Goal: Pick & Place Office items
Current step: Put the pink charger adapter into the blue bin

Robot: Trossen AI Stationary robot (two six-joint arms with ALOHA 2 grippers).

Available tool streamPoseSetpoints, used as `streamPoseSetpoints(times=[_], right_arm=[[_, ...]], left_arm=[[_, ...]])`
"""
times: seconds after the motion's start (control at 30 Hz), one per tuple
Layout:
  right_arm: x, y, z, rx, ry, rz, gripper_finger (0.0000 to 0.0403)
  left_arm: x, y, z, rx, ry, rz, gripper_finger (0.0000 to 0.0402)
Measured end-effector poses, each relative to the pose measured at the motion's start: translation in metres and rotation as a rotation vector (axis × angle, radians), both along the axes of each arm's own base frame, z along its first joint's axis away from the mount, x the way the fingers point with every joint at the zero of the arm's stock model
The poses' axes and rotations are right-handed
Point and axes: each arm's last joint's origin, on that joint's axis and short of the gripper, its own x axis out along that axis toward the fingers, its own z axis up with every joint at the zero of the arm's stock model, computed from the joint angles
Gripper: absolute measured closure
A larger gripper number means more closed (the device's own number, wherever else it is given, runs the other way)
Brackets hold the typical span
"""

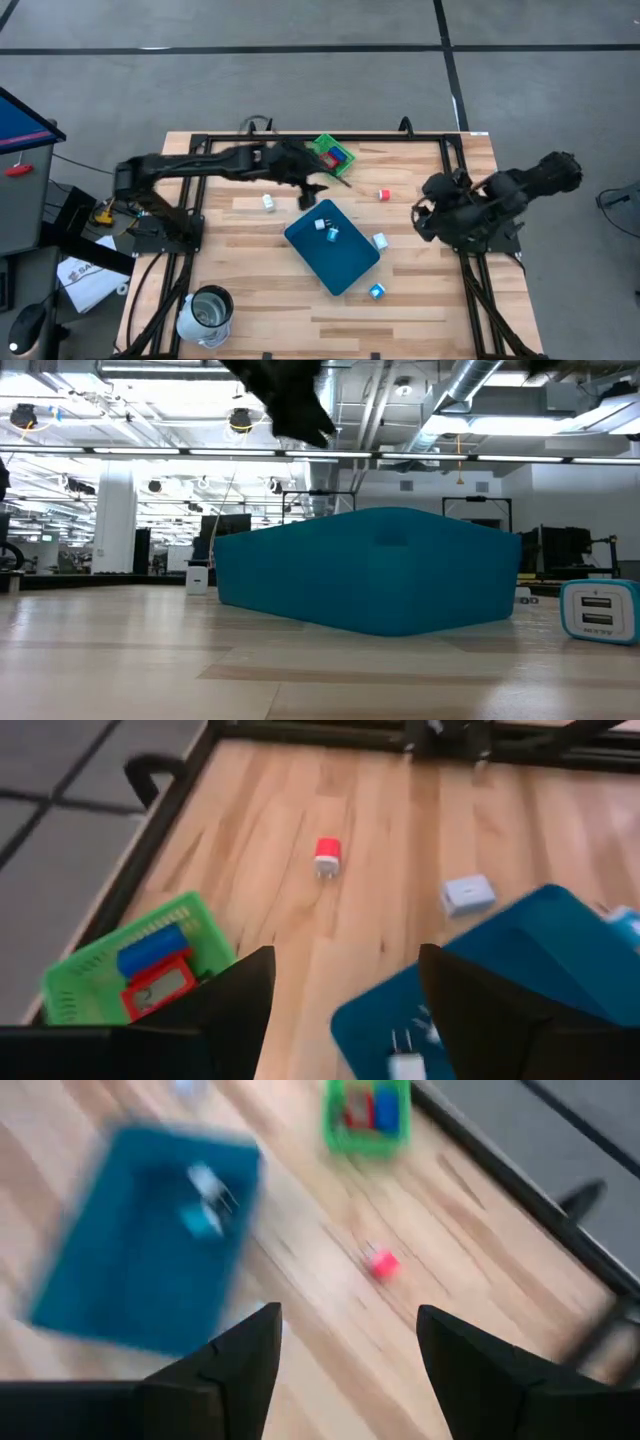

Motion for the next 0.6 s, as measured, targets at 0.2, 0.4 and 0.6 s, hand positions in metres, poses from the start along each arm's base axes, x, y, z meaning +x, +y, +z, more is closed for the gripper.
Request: streamPoseSetpoints(times=[0.2, 0.4, 0.6], right_arm=[[-0.014, -0.041, -0.048, 0.062, 0.067, 0.095, 0.0178], [-0.006, -0.086, -0.105, 0.344, -0.099, 0.149, 0.0178], [0.011, -0.123, -0.148, 0.305, 0.044, 0.272, 0.0178]], left_arm=[[-0.048, -0.014, 0.024, 0.01, -0.105, 0.053, 0.0154], [-0.079, -0.024, 0.044, 0.012, -0.24, 0.175, 0.0152], [-0.09, -0.034, 0.055, 0.014, -0.295, 0.225, 0.0155]])
